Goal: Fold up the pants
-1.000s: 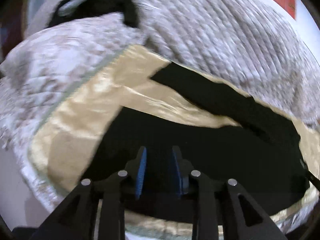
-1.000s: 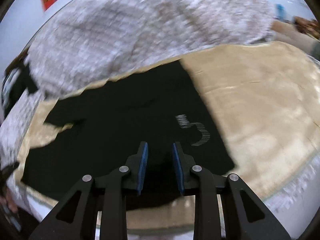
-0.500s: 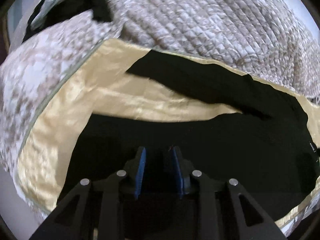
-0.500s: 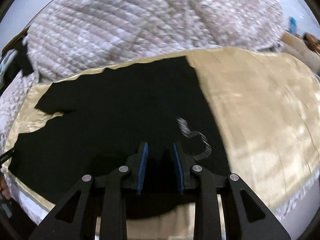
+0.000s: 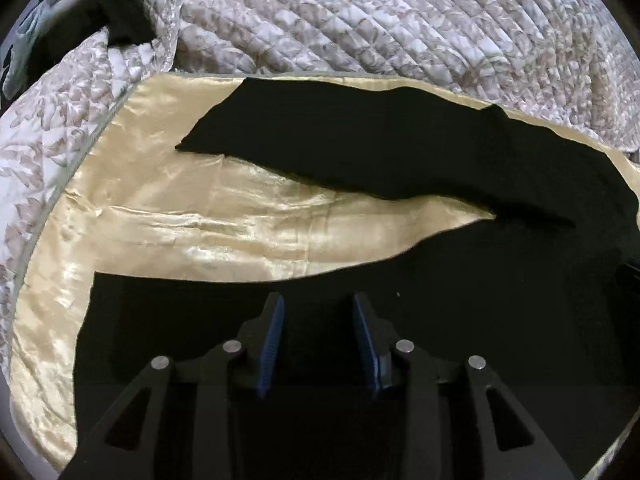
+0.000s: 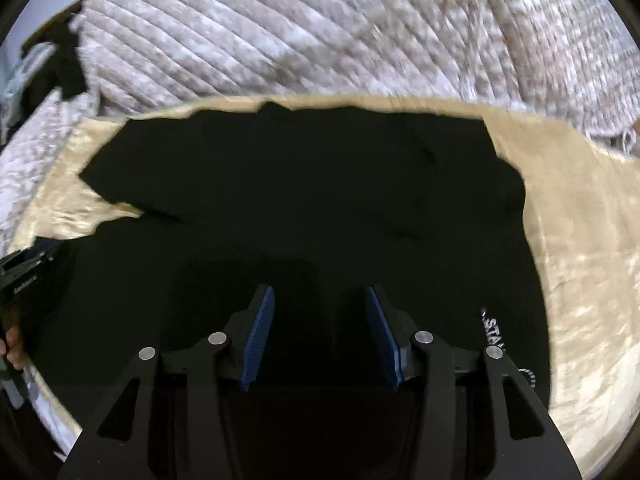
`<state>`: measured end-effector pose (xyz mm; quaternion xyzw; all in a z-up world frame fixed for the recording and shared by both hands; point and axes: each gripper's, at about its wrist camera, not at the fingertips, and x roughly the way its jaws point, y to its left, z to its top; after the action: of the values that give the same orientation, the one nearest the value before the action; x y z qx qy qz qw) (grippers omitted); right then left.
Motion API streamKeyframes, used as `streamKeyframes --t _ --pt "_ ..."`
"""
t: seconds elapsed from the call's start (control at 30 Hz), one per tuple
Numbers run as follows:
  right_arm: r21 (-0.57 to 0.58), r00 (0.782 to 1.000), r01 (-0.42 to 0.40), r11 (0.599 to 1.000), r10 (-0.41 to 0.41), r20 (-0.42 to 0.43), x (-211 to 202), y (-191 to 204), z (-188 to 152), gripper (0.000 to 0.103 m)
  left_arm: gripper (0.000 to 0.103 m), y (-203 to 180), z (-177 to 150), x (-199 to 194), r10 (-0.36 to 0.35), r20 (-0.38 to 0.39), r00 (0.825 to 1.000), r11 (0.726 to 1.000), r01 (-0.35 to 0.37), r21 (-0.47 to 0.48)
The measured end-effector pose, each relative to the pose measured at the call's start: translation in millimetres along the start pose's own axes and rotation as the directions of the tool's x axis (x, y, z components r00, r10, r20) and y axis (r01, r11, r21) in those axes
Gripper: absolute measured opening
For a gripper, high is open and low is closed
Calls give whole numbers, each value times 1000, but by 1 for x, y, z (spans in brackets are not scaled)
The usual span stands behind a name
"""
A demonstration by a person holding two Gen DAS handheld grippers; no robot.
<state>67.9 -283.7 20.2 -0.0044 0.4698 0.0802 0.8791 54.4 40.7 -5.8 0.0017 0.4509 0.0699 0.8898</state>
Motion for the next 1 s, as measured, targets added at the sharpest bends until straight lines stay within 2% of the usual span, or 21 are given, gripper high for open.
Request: streamKeyframes --t 0.07,0.17,0.27,0.4,0.47,0.53,0.6,0.7,0.9,1.0 --pt "39 1000 1 999 0 -12 6 -6 0 48 40 0 3 -3 -8 4 1000 1000 8 -4" --pt "70 1000 2 998 -4 30 -4 -12 2 48 40 6 2 -10 -20 15 1000 999 20 -31" --pt "123 999 11 992 -17 45 -11 -23 0 48 40 15 -2 -12 20 28 999 999 -19 -43" --pt "180 998 62 982 -64 6 -8 -42 -5 48 40 33 -3 -8 42 14 999 995 -41 -91" --pt "216 999 45 975 -47 4 -8 -52 -8 48 40 37 -4 -9 62 13 998 992 -60 -108" --pt "238 998 57 970 -64 22 -13 -56 -9 48 40 37 -5 -18 51 35 998 992 -47 -115" --pt "232 996 61 971 -75 56 -24 -54 -10 48 41 32 -7 -27 46 64 997 994 -40 -100" --pt "214 996 -3 977 -17 93 -36 -41 -13 48 42 20 -15 -36 19 78 997 998 -15 -60" --pt "73 993 -64 995 56 106 -44 11 -29 48 42 -7 -31 -42 -44 72 996 999 43 16" --pt "-3 994 -71 997 71 79 -38 33 -38 48 43 -23 -36 -34 -78 37 996 995 76 65"
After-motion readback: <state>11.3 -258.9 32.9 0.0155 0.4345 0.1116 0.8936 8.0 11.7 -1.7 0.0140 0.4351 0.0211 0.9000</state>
